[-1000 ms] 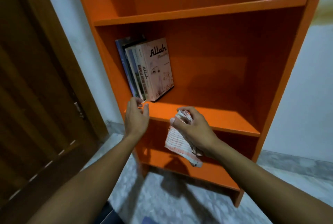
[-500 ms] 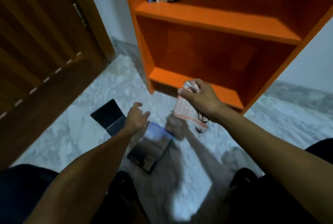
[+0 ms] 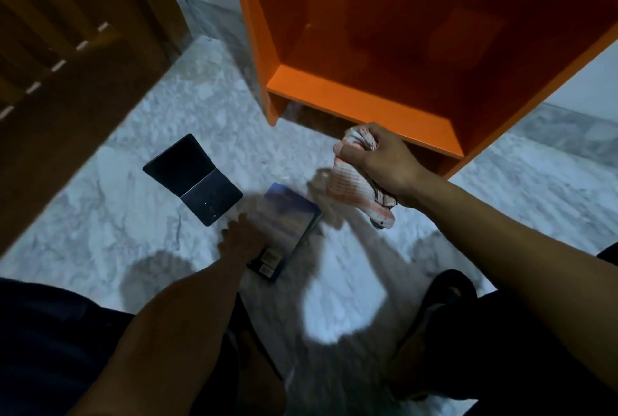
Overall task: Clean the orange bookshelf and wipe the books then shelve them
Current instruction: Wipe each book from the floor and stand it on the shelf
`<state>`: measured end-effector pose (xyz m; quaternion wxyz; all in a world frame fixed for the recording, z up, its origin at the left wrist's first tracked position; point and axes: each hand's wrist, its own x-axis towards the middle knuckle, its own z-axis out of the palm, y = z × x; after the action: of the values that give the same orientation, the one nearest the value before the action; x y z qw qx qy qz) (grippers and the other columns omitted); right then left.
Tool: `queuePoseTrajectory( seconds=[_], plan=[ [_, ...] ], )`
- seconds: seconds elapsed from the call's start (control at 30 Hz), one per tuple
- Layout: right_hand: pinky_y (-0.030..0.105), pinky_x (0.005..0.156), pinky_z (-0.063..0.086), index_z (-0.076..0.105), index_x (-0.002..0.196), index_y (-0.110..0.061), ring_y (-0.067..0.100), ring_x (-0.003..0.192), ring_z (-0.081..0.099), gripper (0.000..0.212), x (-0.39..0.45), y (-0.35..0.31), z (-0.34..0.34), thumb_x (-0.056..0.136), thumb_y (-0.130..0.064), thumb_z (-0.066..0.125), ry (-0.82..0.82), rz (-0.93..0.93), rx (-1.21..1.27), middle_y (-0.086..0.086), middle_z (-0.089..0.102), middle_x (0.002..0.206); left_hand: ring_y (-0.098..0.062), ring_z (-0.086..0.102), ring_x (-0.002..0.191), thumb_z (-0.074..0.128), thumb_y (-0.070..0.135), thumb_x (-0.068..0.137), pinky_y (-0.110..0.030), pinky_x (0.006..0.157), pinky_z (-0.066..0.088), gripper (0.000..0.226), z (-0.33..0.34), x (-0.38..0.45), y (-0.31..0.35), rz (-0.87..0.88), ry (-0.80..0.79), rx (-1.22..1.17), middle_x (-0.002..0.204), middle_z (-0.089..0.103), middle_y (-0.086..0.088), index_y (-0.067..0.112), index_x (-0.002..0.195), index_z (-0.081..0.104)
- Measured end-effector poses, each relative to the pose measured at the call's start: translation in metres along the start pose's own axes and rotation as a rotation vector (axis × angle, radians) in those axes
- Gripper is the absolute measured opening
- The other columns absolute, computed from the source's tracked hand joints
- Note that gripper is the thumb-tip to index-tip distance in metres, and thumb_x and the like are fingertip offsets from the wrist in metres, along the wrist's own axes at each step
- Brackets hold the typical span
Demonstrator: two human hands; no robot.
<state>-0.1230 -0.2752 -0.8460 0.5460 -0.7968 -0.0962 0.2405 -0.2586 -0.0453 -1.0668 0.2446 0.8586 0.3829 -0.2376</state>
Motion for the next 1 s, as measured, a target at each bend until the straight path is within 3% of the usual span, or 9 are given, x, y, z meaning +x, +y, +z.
queuePoseTrajectory(
  seconds=[0.1,0.23,0.47,0.63,0.83,1.0],
  plan=[
    [0.046,0.083,0.056,0.061,0.111,-0.014,0.027,0.089,0.069,0.034,0.002,0.004,0.002,0.085,-0.032,0.076,0.006,-0.001,-0.013,0.004,0.069,0.094,-0.041,0.038,0.13,0.052,0.032,0.098,-0.051,0.101,0.039,0.061,0.005,0.0,-0.001,-0.046,0.024,0.021,0.145,0.035,-0.02,0.015,0.149,0.024],
    [0.041,0.079,0.055,0.06,0.114,-0.013,0.017,0.08,0.066,0.036,0.003,0.005,0.003,0.086,-0.031,0.075,0.006,0.0,-0.002,-0.001,0.068,0.089,-0.038,0.038,0.126,0.052,0.028,0.097,-0.048,0.098,0.042,0.052,0.008,-0.002,0.001,-0.083,0.066,0.067,0.143,0.034,-0.019,0.012,0.143,0.033],
    [0.042,0.082,0.056,0.06,0.115,-0.014,0.021,0.086,0.069,0.035,0.002,0.002,0.003,0.088,-0.03,0.074,0.009,0.013,0.01,0.0,0.069,0.093,-0.037,0.04,0.126,0.051,0.031,0.098,-0.047,0.099,0.041,0.051,0.01,-0.002,0.005,-0.065,0.084,0.107,0.142,0.037,-0.017,0.013,0.142,0.032],
    [0.044,0.078,0.056,0.061,0.114,-0.012,0.021,0.08,0.067,0.036,0.001,0.003,-0.001,0.087,-0.032,0.074,0.005,0.014,0.01,0.003,0.069,0.09,-0.039,0.04,0.128,0.05,0.03,0.098,-0.048,0.102,0.039,0.052,0.005,0.005,0.006,-0.122,0.023,0.01,0.142,0.039,-0.021,0.008,0.142,0.035],
    [0.041,0.065,0.042,0.059,0.107,0.002,0.028,0.069,0.053,0.039,0.0,0.004,-0.009,0.087,-0.028,0.074,-0.023,0.085,0.13,0.016,0.06,0.08,-0.037,0.053,0.119,0.05,0.025,0.1,-0.042,0.093,0.045,0.045,-0.003,0.003,0.016,-0.004,-0.011,-0.113,0.132,0.052,-0.019,0.003,0.137,0.04],
    [0.039,0.063,0.042,0.06,0.103,-0.002,0.028,0.068,0.055,0.032,-0.001,0.003,-0.017,0.088,-0.027,0.074,-0.045,0.136,0.113,0.017,0.062,0.078,-0.031,0.057,0.101,0.052,0.022,0.099,-0.038,0.082,0.046,0.023,-0.038,-0.008,0.047,0.179,-0.017,-0.2,0.115,0.06,-0.016,0.009,0.119,0.055]
  ],
)
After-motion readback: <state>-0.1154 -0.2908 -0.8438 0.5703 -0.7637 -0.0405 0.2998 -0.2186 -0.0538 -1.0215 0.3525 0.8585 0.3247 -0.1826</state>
